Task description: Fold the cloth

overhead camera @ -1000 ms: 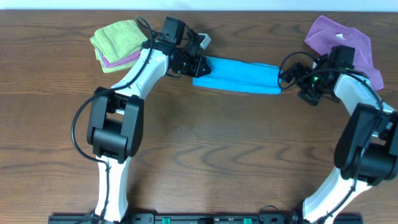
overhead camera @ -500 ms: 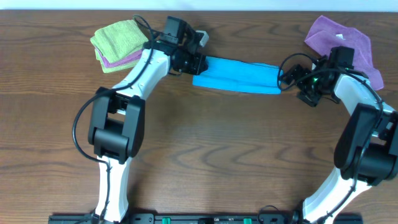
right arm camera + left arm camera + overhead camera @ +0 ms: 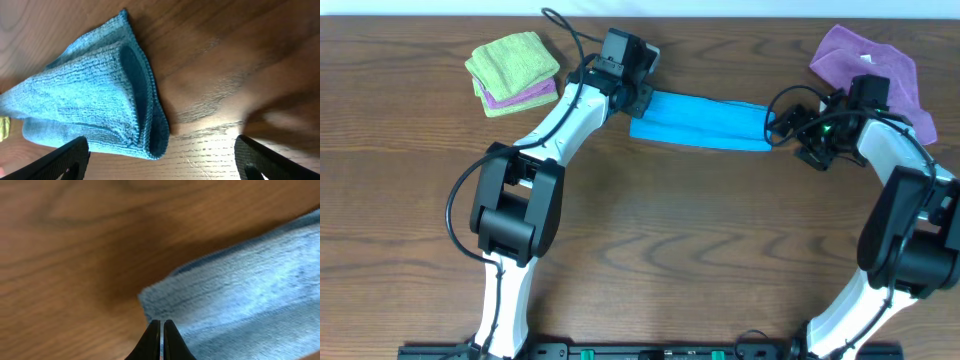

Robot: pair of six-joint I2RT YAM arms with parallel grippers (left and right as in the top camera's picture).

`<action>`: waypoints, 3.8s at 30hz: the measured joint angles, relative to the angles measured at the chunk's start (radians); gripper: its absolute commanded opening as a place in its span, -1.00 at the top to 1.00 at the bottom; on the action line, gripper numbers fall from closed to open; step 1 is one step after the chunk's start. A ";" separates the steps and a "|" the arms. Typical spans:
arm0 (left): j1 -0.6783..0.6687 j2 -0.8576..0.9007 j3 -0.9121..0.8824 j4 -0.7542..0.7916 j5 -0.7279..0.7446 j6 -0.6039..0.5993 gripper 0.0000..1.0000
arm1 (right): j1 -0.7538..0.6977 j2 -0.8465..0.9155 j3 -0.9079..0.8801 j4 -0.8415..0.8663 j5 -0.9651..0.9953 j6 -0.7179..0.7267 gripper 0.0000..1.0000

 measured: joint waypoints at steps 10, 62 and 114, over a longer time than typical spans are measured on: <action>-0.007 0.000 0.000 0.041 0.009 0.010 0.89 | 0.031 0.000 0.000 -0.001 -0.023 -0.024 -0.87; -0.048 0.109 0.028 -0.103 0.035 -0.045 0.89 | 0.033 0.000 0.000 -0.015 -0.006 -0.080 -0.86; -0.082 0.106 0.049 -0.208 0.055 -0.080 0.88 | 0.086 0.131 0.025 0.195 -0.216 -0.023 0.07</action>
